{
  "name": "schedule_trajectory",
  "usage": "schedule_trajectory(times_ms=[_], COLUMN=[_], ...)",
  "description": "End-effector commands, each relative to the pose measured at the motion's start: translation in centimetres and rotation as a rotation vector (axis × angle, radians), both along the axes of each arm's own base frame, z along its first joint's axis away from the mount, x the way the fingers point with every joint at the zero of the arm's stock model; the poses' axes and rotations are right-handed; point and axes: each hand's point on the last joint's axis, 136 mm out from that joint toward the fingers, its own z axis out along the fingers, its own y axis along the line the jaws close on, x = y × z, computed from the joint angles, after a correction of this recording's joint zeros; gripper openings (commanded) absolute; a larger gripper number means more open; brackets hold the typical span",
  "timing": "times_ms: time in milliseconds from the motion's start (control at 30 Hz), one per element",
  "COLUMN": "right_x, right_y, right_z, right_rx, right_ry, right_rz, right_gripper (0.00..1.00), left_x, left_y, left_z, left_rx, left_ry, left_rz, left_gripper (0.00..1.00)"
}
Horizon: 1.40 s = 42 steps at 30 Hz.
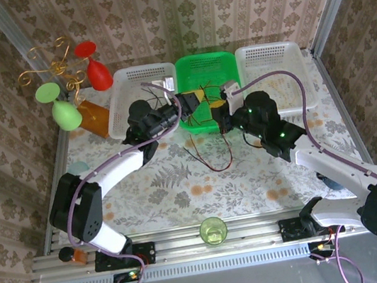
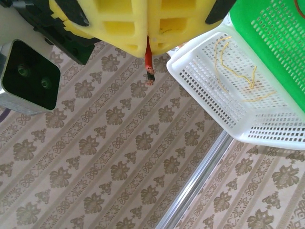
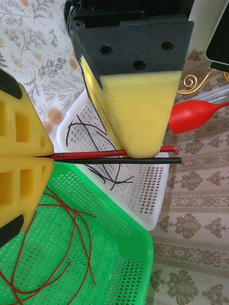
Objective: Untangle the cables
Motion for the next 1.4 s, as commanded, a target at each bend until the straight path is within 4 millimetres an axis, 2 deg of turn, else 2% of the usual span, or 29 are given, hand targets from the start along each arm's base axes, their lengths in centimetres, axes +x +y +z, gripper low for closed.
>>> schedule_trajectory(times_ms=[0,267,567,733,933,1067,1200,1267,1367], right_x=[-0.2,0.5,1.3,1.6,1.7,1.2,0.2,-0.1,-0.3], right_y=[-0.5,-0.7,-0.4,-0.2,-0.1,0.3,-0.3,-1.0,-2.4], right_z=[2.6,2.3,2.4,2.0,1.8,1.3,0.8,1.6,2.9], right_rx=[0.082,0.119,0.193,0.213,0.248,0.222,0.231,0.279,0.304], right_ry=[-0.049,-0.029,-0.011,0.001,0.013,0.030,0.049,0.064,0.094], right_rz=[-0.011,-0.048,-0.052,-0.050,-0.048,-0.008,0.018,0.058,0.090], right_gripper=[0.00,0.00,0.00,0.00,0.00,0.00,0.27,0.39,0.47], left_x=[0.0,-0.5,-0.5,-1.2,-1.8,-2.0,-2.0,-2.4,-3.1], left_y=[0.3,-0.3,-0.4,-1.4,-2.2,-1.5,-0.5,-0.5,-0.1], left_z=[0.0,-0.3,-2.8,-2.2,-2.9,-2.5,-2.2,-2.5,-3.0], left_rx=[-0.001,-0.006,0.055,0.037,0.043,0.046,0.079,0.098,0.110], left_ry=[0.000,0.002,0.047,0.040,0.056,0.035,0.036,0.040,0.031], left_rz=[0.027,0.019,0.075,0.044,0.031,0.051,0.052,0.028,0.017], left_gripper=[0.00,0.00,0.00,0.00,0.00,0.00,0.00,0.00,0.00])
